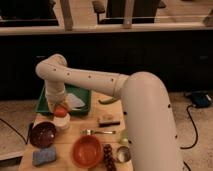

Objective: Place apple in paper cup

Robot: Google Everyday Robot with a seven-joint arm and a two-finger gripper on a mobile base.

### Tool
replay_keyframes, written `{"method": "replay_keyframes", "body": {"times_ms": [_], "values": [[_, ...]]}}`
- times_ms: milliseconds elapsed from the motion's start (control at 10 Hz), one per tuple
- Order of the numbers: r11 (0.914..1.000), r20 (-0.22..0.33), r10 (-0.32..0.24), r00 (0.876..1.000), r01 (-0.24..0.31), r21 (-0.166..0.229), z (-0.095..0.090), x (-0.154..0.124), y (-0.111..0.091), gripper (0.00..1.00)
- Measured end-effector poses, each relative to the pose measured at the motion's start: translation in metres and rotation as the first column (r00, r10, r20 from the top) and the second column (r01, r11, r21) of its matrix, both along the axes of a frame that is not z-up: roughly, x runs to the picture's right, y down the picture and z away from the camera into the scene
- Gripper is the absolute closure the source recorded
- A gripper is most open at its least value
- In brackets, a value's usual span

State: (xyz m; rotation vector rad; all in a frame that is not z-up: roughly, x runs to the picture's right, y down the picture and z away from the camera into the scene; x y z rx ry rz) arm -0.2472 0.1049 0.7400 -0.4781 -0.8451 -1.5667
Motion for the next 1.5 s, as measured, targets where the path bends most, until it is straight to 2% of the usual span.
{"method": "replay_keyframes", "body": {"times_ms": [100,200,1500], "values": [[1.0000,0.002,-0.003,1.000,0.003,-0.002,0.0001,-0.0005,0.0004,0.26],[1.0000,0.003,-0.004,1.000,0.004,-0.003,0.0005,-0.0003,0.0009,0.21],[0.9996,0.007,-0.022,1.000,0.022,-0.019,0.0013,0.0003,0.0016,0.20]]}}
